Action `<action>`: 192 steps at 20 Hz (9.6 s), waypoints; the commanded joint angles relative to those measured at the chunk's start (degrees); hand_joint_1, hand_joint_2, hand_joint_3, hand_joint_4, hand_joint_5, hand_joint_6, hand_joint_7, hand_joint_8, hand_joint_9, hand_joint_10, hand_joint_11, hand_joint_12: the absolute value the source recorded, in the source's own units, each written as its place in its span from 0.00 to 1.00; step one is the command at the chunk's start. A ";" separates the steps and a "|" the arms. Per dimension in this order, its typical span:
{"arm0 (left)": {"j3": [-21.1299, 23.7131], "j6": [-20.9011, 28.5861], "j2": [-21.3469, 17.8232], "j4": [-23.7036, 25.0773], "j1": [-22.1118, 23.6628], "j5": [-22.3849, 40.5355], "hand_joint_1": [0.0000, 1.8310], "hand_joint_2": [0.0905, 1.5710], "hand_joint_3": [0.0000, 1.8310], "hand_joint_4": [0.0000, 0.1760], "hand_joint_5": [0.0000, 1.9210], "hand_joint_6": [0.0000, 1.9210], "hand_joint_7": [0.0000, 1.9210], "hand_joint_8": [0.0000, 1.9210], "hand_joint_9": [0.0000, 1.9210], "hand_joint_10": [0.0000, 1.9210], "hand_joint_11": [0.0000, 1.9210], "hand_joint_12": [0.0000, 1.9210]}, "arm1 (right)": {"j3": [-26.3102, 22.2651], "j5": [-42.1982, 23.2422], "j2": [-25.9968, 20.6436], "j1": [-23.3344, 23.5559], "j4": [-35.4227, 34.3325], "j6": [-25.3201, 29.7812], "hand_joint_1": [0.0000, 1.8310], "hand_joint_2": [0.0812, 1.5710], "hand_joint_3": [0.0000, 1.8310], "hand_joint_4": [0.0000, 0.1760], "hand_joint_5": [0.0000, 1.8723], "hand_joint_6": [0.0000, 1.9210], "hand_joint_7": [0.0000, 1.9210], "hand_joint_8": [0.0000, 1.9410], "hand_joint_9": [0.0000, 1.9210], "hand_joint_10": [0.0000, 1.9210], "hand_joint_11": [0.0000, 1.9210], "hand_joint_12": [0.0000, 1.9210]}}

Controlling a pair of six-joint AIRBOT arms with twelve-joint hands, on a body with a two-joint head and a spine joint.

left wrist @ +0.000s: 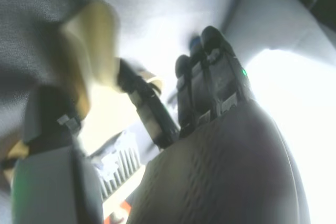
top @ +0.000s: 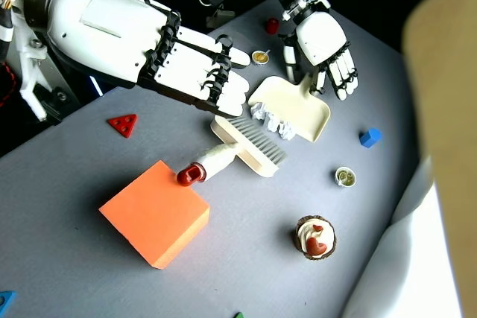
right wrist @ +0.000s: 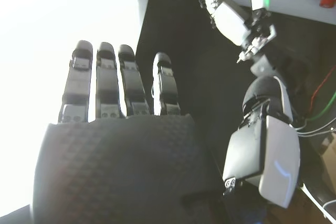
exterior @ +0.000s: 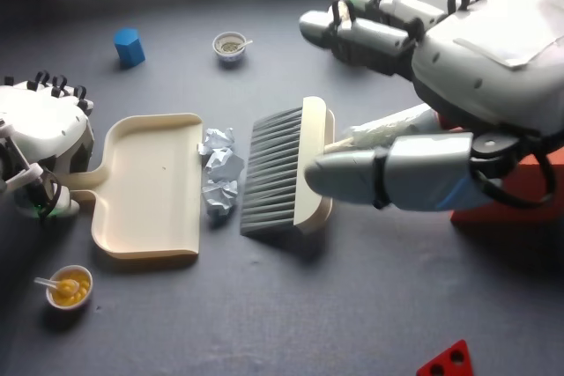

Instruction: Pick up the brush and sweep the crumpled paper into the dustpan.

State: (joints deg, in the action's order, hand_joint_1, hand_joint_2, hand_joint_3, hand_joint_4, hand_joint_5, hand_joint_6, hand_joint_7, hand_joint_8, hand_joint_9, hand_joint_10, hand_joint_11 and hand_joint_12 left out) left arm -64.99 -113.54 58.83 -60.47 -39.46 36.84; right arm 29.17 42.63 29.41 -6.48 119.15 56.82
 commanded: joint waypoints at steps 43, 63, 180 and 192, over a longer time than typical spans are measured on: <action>-8.00 -1.99 2.31 6.00 10.50 -4.10 0.58 0.69 0.00 0.37 0.52 0.49 0.16 0.00 0.12 0.00 0.05 0.24 | 26.44 43.50 32.99 -23.67 21.59 3.82 0.65 0.58 0.00 0.00 0.12 0.00 0.07 0.00 0.10 0.00 0.11 0.01; -7.50 -1.53 2.04 4.97 10.24 -3.74 0.59 0.68 0.00 0.16 0.54 0.46 0.14 0.00 0.09 0.00 0.01 0.23 | 38.19 40.45 40.24 -21.78 22.14 11.79 0.70 0.61 0.01 0.00 0.14 0.00 0.10 0.01 0.11 0.01 0.13 0.01; -1.39 19.31 -3.52 20.15 4.22 -0.41 0.60 0.68 0.00 0.03 0.54 0.46 0.18 0.00 0.11 0.00 0.00 0.23 | 35.86 20.43 50.36 -2.46 7.14 -70.17 0.83 0.76 0.00 1.00 0.51 1.00 0.52 1.00 0.58 1.00 0.61 1.00; -1.53 21.03 -1.50 18.51 1.91 2.36 0.59 0.68 0.00 0.14 0.53 0.48 0.17 0.00 0.11 0.00 0.00 0.23 | 35.34 29.84 49.85 -5.57 13.23 -54.81 0.85 0.75 0.00 1.00 0.53 1.00 0.52 1.00 0.58 1.00 0.60 1.00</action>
State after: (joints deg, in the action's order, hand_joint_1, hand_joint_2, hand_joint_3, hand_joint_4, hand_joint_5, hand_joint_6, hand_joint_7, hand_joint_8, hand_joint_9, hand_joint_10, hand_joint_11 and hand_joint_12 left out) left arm -66.37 -92.51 57.56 -43.29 -37.80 32.95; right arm 64.86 68.03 79.64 -12.67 126.78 2.79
